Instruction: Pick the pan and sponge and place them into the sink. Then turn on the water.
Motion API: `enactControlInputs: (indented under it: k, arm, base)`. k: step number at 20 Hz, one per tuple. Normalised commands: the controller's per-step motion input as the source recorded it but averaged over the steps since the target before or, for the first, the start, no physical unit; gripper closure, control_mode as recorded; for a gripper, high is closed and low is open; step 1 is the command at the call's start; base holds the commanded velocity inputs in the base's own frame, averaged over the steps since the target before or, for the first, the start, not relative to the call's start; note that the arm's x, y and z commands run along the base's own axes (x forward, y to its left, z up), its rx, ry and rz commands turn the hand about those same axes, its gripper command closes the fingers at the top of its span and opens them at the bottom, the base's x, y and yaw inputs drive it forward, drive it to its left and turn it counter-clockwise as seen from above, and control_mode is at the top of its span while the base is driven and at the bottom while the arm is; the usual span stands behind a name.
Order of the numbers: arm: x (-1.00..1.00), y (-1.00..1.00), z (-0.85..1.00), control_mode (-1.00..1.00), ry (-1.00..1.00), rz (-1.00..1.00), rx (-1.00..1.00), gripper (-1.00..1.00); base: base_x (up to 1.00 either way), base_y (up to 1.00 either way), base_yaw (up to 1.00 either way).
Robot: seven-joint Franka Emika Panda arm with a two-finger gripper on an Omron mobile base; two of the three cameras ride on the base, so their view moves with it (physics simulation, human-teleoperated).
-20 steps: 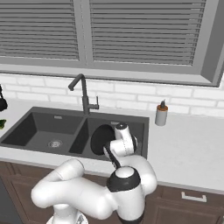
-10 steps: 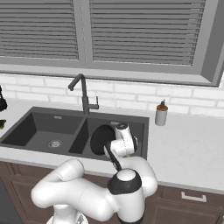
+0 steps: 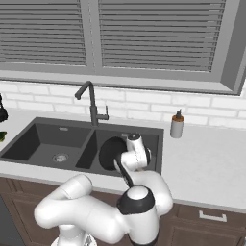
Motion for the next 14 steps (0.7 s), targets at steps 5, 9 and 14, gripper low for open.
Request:
enactControlInputs:
  k: [5, 9, 14]
  arm:
    - [0.00, 0.00, 0.76, -1.00, 0.00, -0.07, 0.00, -1.00]
    - [-0.04, 0.00, 0.96, -1.00, 0.00, -0.11, 0.00, -1.00]
    - [-0.42, 0.00, 0.99, -1.00, 0.00, -0.23, 0.00, -1.00]
  base:
    - [0.00, 0.00, 0.00]
    - [0.00, 0.00, 0.00]
    - [0.00, 0.00, 0.00]
